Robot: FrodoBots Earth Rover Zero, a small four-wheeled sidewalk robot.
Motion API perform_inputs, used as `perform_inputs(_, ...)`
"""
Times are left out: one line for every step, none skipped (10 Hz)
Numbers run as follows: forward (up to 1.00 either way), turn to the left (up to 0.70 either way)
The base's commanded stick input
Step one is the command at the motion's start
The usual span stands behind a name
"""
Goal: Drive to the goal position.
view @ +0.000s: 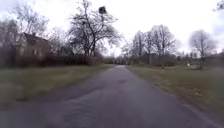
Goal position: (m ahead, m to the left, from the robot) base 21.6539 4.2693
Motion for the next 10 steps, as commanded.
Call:
perform_inputs(1.0, -0.32)
perform_inputs(1.0, -0.28)
perform_inputs(1.0, 0.0)
perform_inputs(1.0, 0.0)
perform_inputs(1.0, 0.0)
perform_inputs(1.0, 0.0)
perform_inputs(1.0, 0.0)
perform_inputs(1.0, 0.0)
perform_inputs(1.0, 0.0)
perform_inputs(1.0, 0.0)
